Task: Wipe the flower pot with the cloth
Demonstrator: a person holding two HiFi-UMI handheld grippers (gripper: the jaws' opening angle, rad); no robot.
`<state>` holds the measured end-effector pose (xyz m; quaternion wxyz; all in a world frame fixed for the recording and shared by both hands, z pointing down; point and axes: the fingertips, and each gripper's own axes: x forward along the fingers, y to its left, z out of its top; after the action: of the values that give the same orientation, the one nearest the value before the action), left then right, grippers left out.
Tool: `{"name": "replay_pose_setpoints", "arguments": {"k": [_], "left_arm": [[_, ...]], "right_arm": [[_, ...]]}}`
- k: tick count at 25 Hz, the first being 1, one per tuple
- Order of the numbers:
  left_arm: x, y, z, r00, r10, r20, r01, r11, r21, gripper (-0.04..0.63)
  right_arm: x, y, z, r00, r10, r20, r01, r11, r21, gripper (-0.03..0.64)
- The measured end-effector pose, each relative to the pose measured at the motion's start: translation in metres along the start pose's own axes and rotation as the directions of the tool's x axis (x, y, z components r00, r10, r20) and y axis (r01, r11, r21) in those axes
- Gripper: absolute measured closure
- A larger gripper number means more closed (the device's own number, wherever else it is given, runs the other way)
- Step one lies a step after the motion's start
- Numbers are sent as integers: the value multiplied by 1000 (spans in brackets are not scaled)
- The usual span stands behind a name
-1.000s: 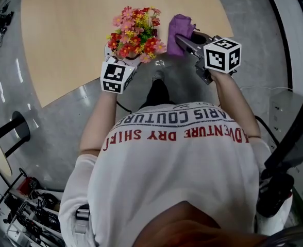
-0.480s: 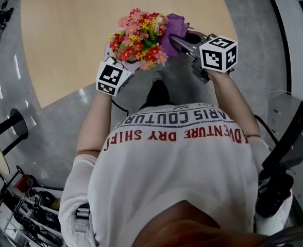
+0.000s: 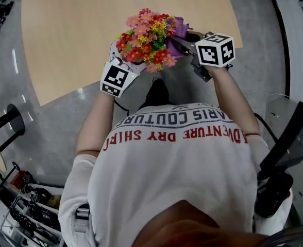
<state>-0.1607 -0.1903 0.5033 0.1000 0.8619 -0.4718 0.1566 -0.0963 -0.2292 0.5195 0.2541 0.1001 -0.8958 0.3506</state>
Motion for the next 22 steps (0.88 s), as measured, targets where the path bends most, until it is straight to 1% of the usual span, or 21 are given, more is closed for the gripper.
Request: {"name": "replay_pose_setpoints", "arguments": {"k": [2,4,5,7,9,11,13,14,16,18,19,20,22], "left_arm": [[0,0,0,1000,-6,-4,6,1000,4,120],[0,0,0,1000,-15,-10,15,1000,9,120],[0,-1,0,1000,-20,-12,20,1000,11,120],[1,0,-1,999,-28,-14,29,999,14,120],[0,1,-2,999,-32,-17,32,999,15,120],[0,0,-2,999,-30,-26,30,999,16,120],[0,-1,-1,999,-21,-32,22,1000,5,120],[-2,-2,-1,999,-13,-31,12,1000,-12,118],[-8,-2,1,999,26,-21,-27,998,-63,119],[-15,-3,2,996,94,-13,-95,989,-118,118],[-17,-3,2,991,136,-9,-136,980,-144,118],[-20,-4,1,983,184,-4,-181,968,-172,118],[-24,-5,3,959,282,9,-272,933,-237,118]], "right_arm": [[7,-8,-7,995,-74,-66,72,997,-41,572],[12,-14,-13,983,-140,-119,130,988,-88,573],[13,-15,-15,978,-157,-135,144,985,-99,572],[15,-18,-16,976,-160,-150,148,985,-87,573],[16,-18,-16,978,-149,-150,140,988,-67,572],[14,-18,-16,981,-143,-129,138,989,-50,572],[7,-16,-12,986,-150,-73,148,988,-32,572],[2,-15,-10,987,-156,-39,155,988,-28,572],[-10,-12,-5,986,-167,25,167,985,-29,571],[-24,-8,-4,983,-170,74,172,985,-28,572],[-32,-6,-4,981,-168,93,171,985,-27,572],[-41,-3,-4,980,-166,110,170,985,-26,572],[-59,5,-5,976,-160,147,166,986,-32,572]]}}
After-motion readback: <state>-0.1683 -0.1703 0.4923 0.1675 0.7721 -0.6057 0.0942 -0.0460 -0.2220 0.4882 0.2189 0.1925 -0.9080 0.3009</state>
